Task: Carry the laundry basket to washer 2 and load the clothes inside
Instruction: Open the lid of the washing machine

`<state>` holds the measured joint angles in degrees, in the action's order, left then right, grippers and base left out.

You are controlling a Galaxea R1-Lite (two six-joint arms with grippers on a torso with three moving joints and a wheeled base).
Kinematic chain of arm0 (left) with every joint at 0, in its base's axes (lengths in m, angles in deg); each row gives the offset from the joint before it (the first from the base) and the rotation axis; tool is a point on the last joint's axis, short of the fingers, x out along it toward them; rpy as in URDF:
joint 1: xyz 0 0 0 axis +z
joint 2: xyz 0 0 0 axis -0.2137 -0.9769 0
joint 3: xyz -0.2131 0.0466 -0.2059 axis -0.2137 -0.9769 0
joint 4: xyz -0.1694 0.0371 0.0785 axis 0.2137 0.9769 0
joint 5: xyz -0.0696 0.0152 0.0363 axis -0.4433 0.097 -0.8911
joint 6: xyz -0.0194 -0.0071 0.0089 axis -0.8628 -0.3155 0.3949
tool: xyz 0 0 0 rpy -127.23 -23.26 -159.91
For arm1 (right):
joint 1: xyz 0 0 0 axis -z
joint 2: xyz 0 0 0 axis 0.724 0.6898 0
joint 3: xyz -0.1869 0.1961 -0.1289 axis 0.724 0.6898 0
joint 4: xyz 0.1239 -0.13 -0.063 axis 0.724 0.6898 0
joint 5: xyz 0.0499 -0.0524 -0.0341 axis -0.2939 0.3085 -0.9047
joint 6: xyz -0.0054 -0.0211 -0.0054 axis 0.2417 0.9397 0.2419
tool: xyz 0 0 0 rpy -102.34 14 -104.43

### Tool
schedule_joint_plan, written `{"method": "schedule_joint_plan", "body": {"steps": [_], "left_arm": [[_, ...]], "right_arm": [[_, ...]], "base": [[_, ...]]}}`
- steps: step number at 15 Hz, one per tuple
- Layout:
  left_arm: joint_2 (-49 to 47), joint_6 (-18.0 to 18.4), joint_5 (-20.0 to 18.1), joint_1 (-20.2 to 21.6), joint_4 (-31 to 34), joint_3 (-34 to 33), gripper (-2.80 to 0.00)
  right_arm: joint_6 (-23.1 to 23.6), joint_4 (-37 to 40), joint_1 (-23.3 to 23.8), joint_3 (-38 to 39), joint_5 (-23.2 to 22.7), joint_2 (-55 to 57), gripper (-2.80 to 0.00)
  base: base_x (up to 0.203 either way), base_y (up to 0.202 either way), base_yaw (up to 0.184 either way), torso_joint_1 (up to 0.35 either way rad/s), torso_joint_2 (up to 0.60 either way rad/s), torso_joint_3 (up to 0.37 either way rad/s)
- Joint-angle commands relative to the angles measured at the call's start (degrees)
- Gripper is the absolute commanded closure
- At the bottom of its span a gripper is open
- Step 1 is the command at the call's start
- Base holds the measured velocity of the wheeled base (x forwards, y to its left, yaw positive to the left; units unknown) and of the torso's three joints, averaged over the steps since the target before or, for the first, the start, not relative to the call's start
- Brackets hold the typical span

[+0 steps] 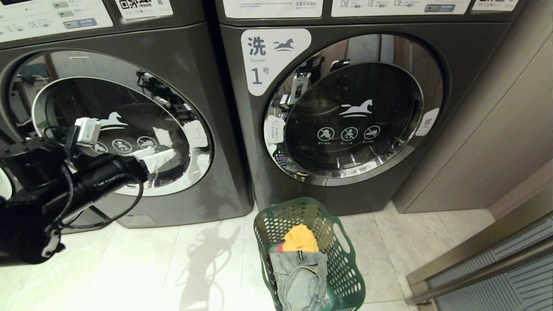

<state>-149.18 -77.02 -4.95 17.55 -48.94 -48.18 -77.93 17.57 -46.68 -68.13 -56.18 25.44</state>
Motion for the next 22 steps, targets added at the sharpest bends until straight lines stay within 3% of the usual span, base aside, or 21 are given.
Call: {"method": "schedule_joint_plan", "body": {"steps": [1,4,8,16,22], "left_arm": [[-10.5,3.4,-5.1,2.8,-7.5,4.2,-2.8],[-16.1,11.6,-5.7,3.8,-7.8,11.4,-2.8],[-20.7,16.6,-5.8,2.9,-7.8,17.1,-2.8],[-28.0,17.5,-4.7,-0.2,-6.5,29.6,-2.8],[-31.5,17.7,0.6,-1.5,-2.3,38.0,-2.8]], "right_arm": [[0.0,0.0,0.0,0.0,0.0,0.1,0.0],[0.0,0.0,0.0,0.0,0.0,0.1,0.0],[0.0,0.0,0.0,0.0,0.0,0.1,0.0],[0.0,0.0,0.0,0.0,0.0,0.1,0.0],[0.0,0.0,-0.1,0.0,0.0,0.1,0.0]], "base": [[0.0,0.0,0.0,0.0,0.0,0.0],[0.0,0.0,0.0,0.0,0.0,0.0],[0.0,0.0,0.0,0.0,0.0,0.0],[0.0,0.0,0.0,0.0,0.0,0.0],[0.0,0.0,0.0,0.0,0.0,0.0]]}}
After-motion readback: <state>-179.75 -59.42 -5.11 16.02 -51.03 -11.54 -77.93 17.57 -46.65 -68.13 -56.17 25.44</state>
